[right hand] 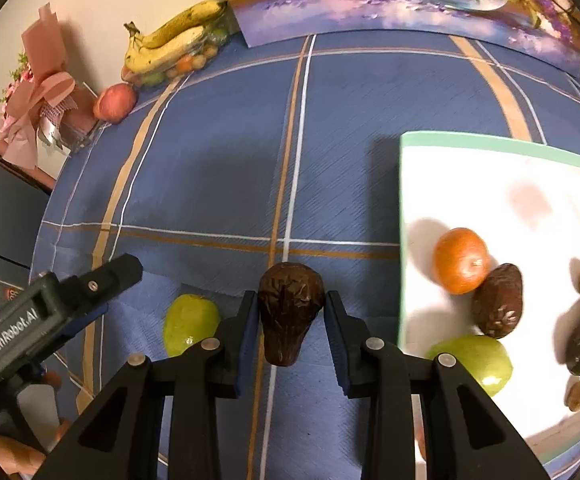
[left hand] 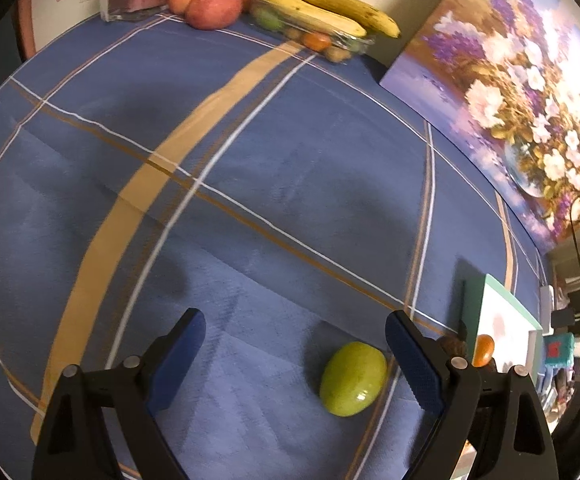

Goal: Organize fruits
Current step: 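Grasp the green lime with the left gripper while the right grasps the wrinkled date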

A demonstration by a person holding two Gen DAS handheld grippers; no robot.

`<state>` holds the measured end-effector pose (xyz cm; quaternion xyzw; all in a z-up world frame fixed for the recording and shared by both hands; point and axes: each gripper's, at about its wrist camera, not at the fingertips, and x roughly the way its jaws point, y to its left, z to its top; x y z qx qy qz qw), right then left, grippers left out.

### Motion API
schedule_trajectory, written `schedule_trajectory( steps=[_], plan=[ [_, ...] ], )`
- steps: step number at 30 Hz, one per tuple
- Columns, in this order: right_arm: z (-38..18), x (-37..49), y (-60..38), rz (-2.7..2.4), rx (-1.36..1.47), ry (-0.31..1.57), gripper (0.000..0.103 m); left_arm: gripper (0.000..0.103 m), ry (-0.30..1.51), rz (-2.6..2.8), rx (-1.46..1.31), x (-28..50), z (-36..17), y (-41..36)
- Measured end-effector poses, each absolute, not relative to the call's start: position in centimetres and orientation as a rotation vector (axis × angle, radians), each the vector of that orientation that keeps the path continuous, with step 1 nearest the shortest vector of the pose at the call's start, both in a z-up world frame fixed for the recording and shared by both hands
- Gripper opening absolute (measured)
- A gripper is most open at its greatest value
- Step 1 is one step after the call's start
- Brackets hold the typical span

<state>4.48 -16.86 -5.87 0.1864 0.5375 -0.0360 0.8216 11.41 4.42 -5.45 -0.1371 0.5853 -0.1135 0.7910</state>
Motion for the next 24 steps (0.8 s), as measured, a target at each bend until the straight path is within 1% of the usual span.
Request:
schedule_trajectory(
  steps=[7, 19, 20, 21, 24],
  plan=[
    [-4.3, 3.3, -18.5, -0.103, 0.397, 1.101, 0.035, 0.092, 1.266, -0.276, -0.284, 11.0, -5.2, 3.3],
    [-2.5, 1.4, -21.5, -0.169, 0.433, 1.031, 0.035, 0.087, 1.307, -0.327, -0.257, 10.1, -5.8, 1.4],
    [-2.4, 1.2, -21.7, -0.173, 0.433, 1.028, 0.035, 0.085, 1.310, -0.332, -0.254, 10.1, -5.8, 1.3],
    [-2.3, 1.0, -21.9, -0.177, 0.434, 1.025, 0.035, 0.081, 1.314, -0.336, -0.250, 10.0, -5.8, 1.1],
    [-2.1, 0.7, -22.4, -0.187, 0.435, 1.021, 0.035, 0.078, 1.333, -0.352, -0.232, 9.8, -6.2, 0.5]
  ],
)
